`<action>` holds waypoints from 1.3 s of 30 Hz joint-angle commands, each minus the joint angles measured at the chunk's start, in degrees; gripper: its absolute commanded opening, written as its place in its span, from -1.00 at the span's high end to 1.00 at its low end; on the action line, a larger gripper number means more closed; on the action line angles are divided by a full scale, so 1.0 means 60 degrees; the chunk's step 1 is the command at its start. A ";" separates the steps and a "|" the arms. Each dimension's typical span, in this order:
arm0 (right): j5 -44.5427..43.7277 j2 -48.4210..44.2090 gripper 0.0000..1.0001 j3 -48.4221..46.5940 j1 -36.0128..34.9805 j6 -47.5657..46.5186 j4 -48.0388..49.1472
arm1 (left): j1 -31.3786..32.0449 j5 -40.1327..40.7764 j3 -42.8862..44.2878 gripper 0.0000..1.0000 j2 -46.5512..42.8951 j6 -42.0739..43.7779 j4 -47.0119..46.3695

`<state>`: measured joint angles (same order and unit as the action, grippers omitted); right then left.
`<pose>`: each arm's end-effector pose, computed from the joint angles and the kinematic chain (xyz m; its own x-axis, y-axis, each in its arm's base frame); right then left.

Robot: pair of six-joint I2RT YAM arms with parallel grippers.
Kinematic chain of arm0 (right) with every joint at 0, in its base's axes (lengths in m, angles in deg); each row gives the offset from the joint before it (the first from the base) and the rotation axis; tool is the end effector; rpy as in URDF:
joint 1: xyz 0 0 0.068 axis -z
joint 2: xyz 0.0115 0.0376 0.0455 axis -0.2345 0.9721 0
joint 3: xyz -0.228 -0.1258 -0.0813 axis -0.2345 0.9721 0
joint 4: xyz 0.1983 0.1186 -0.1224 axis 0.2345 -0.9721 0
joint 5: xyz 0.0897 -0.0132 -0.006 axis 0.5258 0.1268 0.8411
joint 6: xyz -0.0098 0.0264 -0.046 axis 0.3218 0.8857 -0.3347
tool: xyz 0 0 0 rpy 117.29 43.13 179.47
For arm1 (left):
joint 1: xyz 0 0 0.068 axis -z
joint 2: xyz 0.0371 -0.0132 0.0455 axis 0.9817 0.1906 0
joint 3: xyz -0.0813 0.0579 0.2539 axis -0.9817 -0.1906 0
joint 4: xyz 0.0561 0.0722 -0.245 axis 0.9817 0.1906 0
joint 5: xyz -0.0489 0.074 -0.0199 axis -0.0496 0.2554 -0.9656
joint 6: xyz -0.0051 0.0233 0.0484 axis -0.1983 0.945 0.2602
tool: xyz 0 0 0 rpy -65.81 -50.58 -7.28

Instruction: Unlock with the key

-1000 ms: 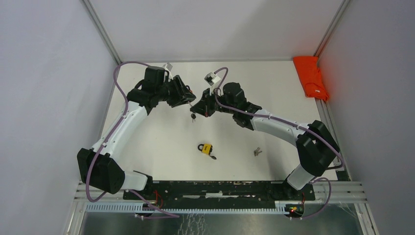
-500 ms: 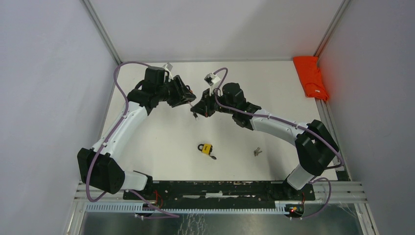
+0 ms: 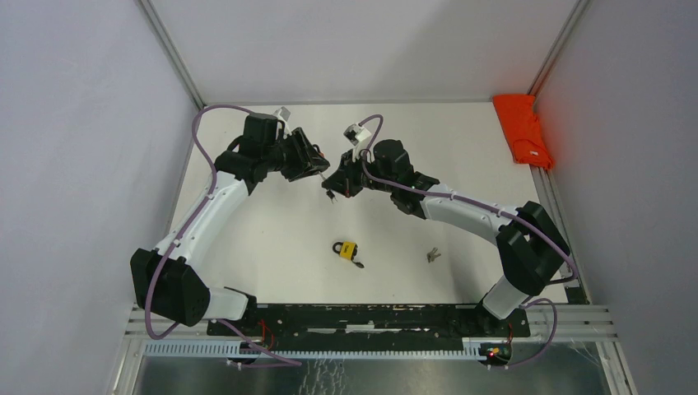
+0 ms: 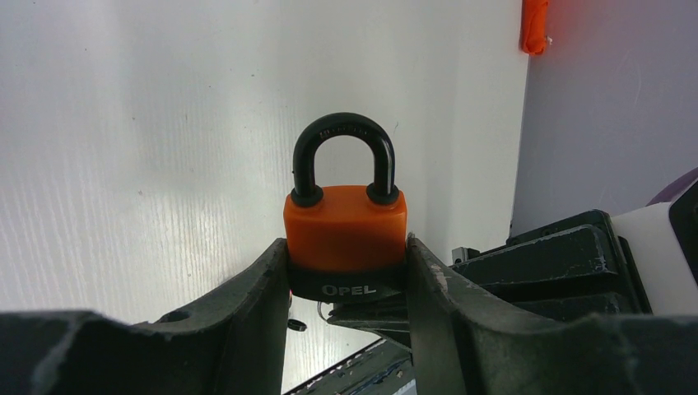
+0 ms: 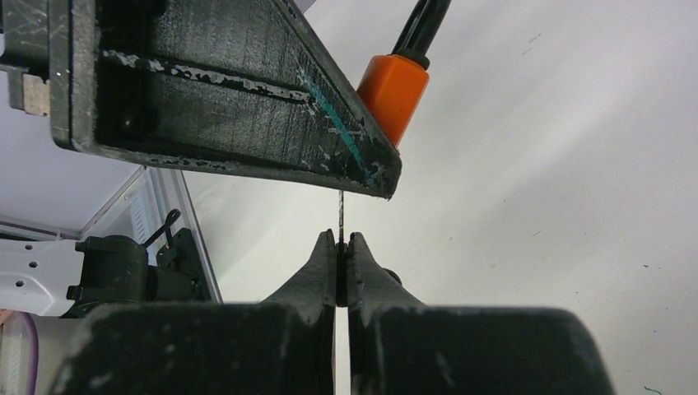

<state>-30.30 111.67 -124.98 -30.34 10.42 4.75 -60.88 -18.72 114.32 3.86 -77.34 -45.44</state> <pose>0.2674 0.2754 0.2814 -0.5729 0.0372 -0.8188 -0.7183 0.4583 0.5234 0.2803 -0.1043 0.3330 -0.8070 -0.3764 -0.4550 0.0241 0.7489 -0.6623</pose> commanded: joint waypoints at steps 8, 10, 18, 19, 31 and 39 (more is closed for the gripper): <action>-0.0279 -0.0167 1.00 0.0172 -0.0035 -0.0099 0.0386 | 0.0051 -0.0212 0.0020 0.96 -0.0496 0.0204 -0.0699; -0.0279 -0.0144 1.00 0.0111 -0.0024 -0.0098 0.0411 | 0.0046 -0.0213 0.0000 0.96 -0.0519 0.0219 -0.0703; -0.0246 -0.0234 1.00 0.0153 -0.0044 -0.0047 0.0526 | 0.0044 -0.0235 -0.0097 0.96 -0.0526 0.0205 -0.0810; -0.0219 -0.0248 1.00 0.0154 -0.0036 -0.0024 0.0538 | 0.0048 -0.0236 -0.0103 0.96 -0.0519 0.0212 -0.0818; -0.0238 -0.0578 1.00 0.0317 -0.0046 -0.0011 0.0630 | 0.0052 -0.0271 -0.0148 0.96 -0.0533 0.0160 -0.0940; -0.0277 -0.0241 1.00 0.0052 -0.0040 0.0099 0.0693 | 0.0045 -0.0314 -0.0121 0.96 -0.0599 0.0160 -0.0937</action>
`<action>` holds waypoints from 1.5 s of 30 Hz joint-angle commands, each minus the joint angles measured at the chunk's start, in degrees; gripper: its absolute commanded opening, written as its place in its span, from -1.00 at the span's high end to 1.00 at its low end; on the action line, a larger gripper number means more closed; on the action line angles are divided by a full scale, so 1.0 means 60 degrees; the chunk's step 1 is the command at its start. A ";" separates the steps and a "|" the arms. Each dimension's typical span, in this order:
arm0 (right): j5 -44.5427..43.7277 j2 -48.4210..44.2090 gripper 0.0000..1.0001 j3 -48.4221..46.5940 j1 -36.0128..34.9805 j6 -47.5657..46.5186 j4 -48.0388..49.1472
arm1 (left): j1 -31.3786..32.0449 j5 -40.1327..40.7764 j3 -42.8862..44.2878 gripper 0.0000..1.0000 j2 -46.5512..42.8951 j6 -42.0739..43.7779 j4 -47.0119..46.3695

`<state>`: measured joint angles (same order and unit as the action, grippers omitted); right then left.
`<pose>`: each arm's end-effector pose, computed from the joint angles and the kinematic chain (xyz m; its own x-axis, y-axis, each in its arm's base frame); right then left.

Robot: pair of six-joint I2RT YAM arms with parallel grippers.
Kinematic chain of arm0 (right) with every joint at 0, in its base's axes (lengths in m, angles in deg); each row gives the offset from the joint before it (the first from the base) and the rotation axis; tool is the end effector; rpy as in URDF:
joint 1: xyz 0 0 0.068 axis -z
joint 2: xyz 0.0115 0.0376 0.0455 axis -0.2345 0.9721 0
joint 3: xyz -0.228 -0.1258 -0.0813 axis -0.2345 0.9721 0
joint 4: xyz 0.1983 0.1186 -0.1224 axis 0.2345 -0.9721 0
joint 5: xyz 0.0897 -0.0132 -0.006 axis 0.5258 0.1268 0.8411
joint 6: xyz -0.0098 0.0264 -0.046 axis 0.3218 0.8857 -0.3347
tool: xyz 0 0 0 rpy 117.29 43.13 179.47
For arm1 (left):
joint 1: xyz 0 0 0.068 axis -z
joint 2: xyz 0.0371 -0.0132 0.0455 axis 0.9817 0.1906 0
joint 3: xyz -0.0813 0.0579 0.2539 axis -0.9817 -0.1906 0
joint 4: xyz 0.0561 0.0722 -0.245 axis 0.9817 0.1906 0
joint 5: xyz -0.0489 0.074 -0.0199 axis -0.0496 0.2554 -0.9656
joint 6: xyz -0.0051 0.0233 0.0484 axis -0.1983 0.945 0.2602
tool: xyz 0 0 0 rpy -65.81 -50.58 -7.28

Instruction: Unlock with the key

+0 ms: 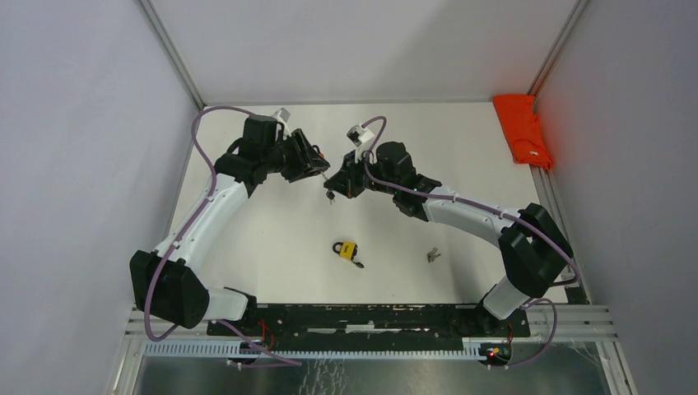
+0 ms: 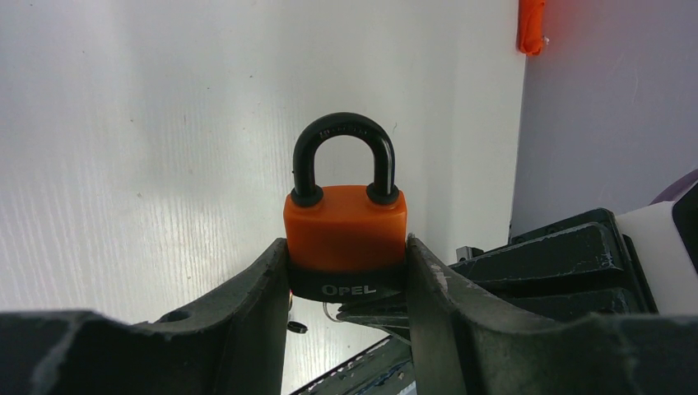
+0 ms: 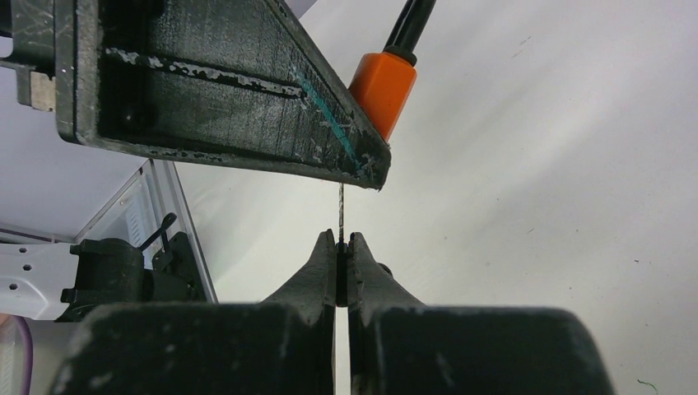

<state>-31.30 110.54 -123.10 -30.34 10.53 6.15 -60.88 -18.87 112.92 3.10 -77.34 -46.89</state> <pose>0.2638 0.2711 0.2796 -0.5643 0.0516 -0.8239 -0.7152 0.4678 0.5192 0.2782 -0.1037 0.3307 -0.8019 -0.3775 -0.4632 0.0342 0.7449 -0.6663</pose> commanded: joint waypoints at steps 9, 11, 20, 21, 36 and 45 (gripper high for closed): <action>-0.0222 0.0272 1.00 -0.0454 -0.0040 0.0283 0.0698 | 0.0040 -0.0381 0.0114 0.96 -0.0438 0.0135 -0.0732; -0.0289 0.0263 1.00 -0.0418 -0.0041 0.0319 0.0857 | 0.0061 -0.0383 0.0121 0.96 -0.0447 0.0131 -0.0740; -0.0831 0.0083 1.00 -0.0327 -0.0047 0.0322 0.1020 | 0.0045 -0.0407 0.0072 0.96 -0.0440 0.0160 -0.0740; -0.0856 0.0053 1.00 -0.0311 -0.0040 0.0321 0.1057 | 0.0044 -0.0407 0.0063 0.96 -0.0441 0.0170 -0.0740; -0.1380 -0.0285 1.00 -0.0026 0.0036 0.0561 0.1395 | 0.0051 -0.0435 -0.0110 0.96 -0.0554 0.0175 -0.0806; -0.1361 -0.0278 1.00 0.0166 0.0066 0.1136 0.2114 | 0.0051 -0.0480 -0.0302 0.96 -0.0531 0.0146 -0.0965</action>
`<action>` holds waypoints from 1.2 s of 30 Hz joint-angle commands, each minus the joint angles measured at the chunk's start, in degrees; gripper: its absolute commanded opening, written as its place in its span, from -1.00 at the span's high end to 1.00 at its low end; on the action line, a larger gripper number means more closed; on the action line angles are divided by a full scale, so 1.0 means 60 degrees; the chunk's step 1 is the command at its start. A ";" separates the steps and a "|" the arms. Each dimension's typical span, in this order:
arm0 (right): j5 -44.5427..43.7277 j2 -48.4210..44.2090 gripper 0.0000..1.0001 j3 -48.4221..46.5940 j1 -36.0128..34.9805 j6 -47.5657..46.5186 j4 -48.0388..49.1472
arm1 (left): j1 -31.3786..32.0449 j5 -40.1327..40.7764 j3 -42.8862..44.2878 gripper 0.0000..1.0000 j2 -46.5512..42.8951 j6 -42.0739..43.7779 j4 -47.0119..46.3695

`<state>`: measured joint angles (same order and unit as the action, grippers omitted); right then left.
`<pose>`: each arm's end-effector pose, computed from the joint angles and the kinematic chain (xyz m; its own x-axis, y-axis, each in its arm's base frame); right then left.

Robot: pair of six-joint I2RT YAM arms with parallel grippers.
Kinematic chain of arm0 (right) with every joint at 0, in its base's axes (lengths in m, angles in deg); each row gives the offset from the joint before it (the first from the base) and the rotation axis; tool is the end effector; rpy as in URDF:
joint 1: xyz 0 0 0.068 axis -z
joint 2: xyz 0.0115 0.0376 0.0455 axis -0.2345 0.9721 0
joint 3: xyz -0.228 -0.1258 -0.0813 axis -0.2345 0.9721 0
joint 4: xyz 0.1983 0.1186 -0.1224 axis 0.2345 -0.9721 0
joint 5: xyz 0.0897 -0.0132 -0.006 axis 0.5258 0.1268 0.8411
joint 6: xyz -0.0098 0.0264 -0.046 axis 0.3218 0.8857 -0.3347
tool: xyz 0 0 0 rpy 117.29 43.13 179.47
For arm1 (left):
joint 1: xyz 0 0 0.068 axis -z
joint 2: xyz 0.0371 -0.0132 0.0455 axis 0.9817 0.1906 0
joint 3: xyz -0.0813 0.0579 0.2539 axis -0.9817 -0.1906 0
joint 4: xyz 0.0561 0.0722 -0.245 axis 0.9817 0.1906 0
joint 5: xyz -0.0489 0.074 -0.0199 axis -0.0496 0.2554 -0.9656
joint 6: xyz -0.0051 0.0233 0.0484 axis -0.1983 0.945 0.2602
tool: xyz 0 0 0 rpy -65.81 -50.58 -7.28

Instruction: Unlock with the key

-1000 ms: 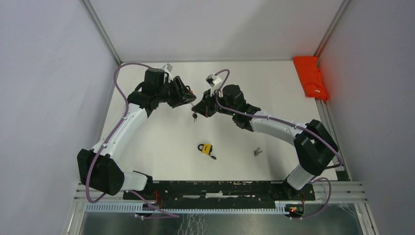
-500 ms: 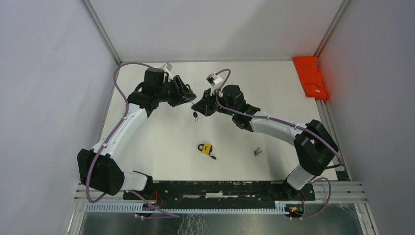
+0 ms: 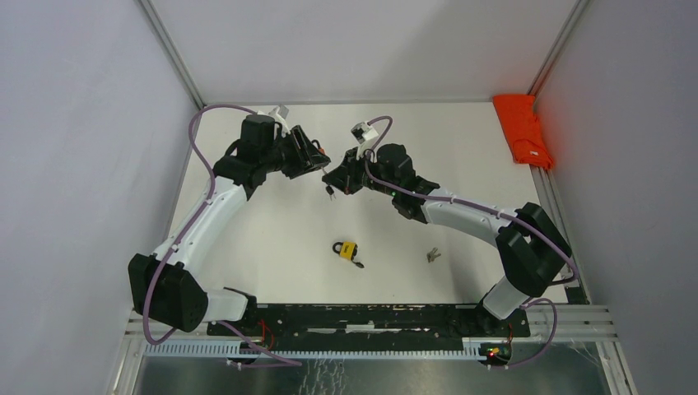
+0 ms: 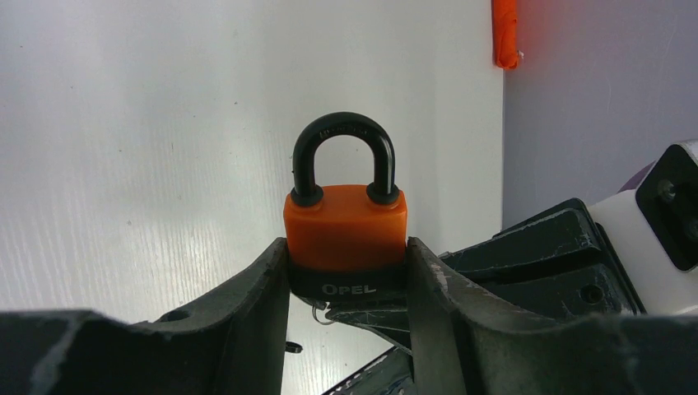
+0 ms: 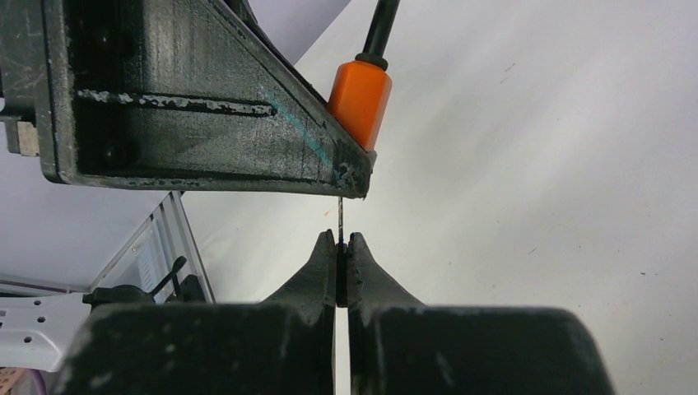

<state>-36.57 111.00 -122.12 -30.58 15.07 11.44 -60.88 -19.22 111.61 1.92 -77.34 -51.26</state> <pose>0.2668 0.2719 0.2803 -0.5591 0.1652 -0.8125 -0.6622 0.5007 0.5575 0.2776 -0.1037 0.3353 -0.7701 -0.3865 -0.5075 0.0845 0.7267 -0.6817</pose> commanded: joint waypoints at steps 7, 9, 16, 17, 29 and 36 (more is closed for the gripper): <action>-0.0427 -0.0155 1.00 -0.0201 0.0120 0.0587 0.1353 | 0.0045 -0.0431 -0.0180 0.96 -0.0375 0.0136 -0.0334; -0.0368 -0.0113 1.00 -0.0224 0.0126 0.0655 0.1402 | 0.0049 -0.0412 -0.0204 0.96 -0.0370 0.0171 -0.0334; -0.0219 0.0030 1.00 -0.0588 0.0190 0.1071 0.1387 | 0.0066 -0.0298 -0.0415 0.96 -0.0421 0.0206 -0.0458; -0.0232 0.0059 1.00 -0.0662 0.0183 0.1075 0.1363 | 0.0065 -0.0304 -0.0438 0.96 -0.0425 0.0191 -0.0478; -0.0322 0.0526 1.00 -0.1361 0.0209 0.1105 0.1163 | 0.0325 -0.0017 -0.0604 0.96 -0.0349 0.0132 -0.0684; -0.0180 0.0706 1.00 -0.1463 0.0212 0.1300 0.1518 | 0.0372 0.0050 -0.0590 0.96 -0.0269 0.0160 -0.0713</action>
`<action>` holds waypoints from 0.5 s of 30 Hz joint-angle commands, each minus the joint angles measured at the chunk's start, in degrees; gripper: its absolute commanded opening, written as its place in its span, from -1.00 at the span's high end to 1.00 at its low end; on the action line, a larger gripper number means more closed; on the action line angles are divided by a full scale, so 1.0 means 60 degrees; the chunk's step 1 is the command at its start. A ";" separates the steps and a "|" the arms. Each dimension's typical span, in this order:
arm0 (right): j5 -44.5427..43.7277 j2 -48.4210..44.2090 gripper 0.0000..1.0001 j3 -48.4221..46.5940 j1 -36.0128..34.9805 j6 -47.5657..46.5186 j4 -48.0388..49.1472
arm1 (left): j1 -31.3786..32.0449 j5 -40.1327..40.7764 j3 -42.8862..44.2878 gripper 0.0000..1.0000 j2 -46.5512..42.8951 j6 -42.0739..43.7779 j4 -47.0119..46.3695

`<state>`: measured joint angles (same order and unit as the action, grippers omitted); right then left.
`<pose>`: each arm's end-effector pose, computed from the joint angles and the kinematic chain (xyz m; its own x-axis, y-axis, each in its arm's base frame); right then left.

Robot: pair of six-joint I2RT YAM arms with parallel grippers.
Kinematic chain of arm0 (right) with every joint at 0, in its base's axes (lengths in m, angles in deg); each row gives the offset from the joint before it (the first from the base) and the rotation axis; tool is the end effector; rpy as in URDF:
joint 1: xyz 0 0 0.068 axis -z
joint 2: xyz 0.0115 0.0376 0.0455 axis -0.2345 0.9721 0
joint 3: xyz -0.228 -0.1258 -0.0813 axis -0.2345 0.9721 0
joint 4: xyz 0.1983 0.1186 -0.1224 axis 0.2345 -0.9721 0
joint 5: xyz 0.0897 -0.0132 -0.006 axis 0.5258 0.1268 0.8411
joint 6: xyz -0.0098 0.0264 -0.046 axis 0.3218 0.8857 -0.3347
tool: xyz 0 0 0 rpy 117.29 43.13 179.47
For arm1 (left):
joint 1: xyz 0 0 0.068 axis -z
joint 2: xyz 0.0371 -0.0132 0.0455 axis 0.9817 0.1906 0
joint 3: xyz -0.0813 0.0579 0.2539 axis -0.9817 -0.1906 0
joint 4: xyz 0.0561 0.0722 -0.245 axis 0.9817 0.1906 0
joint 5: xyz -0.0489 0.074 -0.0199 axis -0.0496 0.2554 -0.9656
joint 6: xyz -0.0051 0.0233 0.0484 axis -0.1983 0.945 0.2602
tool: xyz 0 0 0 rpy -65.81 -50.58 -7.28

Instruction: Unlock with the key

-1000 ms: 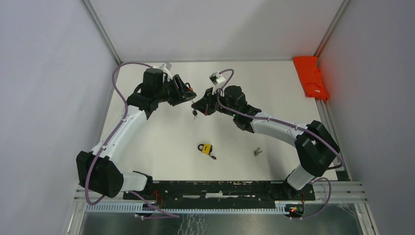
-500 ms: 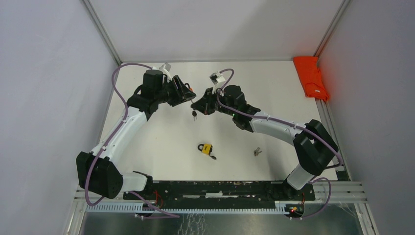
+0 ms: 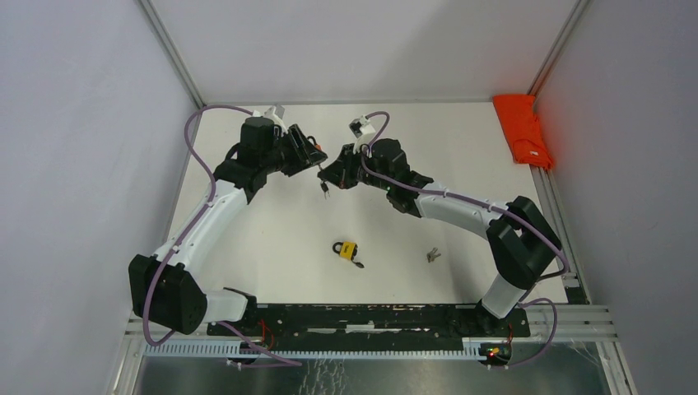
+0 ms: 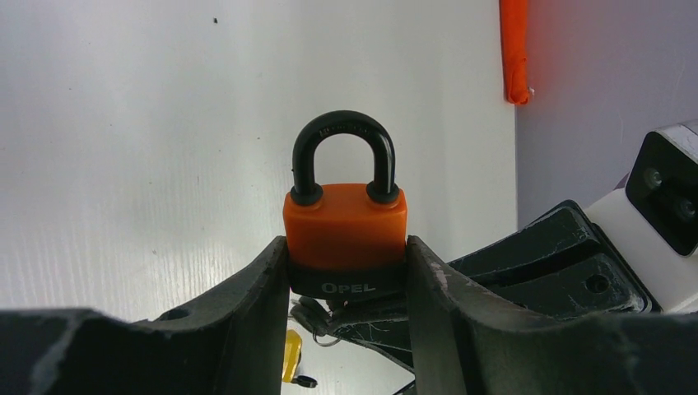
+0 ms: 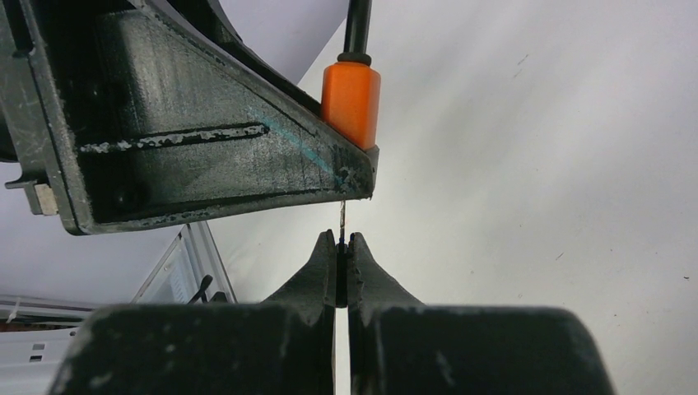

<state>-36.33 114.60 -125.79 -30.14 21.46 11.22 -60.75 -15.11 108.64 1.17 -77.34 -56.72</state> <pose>0.2807 0.2813 0.2789 -0.6303 0.2212 -0.7441 -0.5926 0.4821 0.6453 0.2795 -0.1025 0.3294 -0.7114 -0.4195 -0.5639 0.0859 0.7444 -0.6621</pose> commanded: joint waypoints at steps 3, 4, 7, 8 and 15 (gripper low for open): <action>-0.0264 0.0164 1.00 -0.1004 0.0136 0.0150 0.1470 | 0.0380 -0.0618 -0.0109 0.96 -0.0117 0.0175 0.0182; -0.0287 0.0164 1.00 -0.1048 0.0139 0.0104 0.1437 | 0.0387 -0.0592 -0.0120 0.96 -0.0136 0.0182 0.0181; -0.0267 0.0260 1.00 -0.1307 0.0135 0.0058 0.1353 | 0.0420 -0.0542 -0.0185 0.96 -0.0143 0.0150 0.0122; -0.0263 0.0326 1.00 -0.1438 0.0135 0.0030 0.1307 | 0.0433 -0.0562 -0.0195 0.96 -0.0147 0.0135 0.0086; -0.0420 0.0601 1.00 -0.2080 0.0150 -0.0556 0.0652 | 0.0610 -0.0536 -0.0095 0.96 -0.0121 0.0164 0.0188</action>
<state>-35.76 118.06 -131.50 -29.79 20.95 7.97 -60.60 -10.92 108.64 1.17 -77.34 -58.82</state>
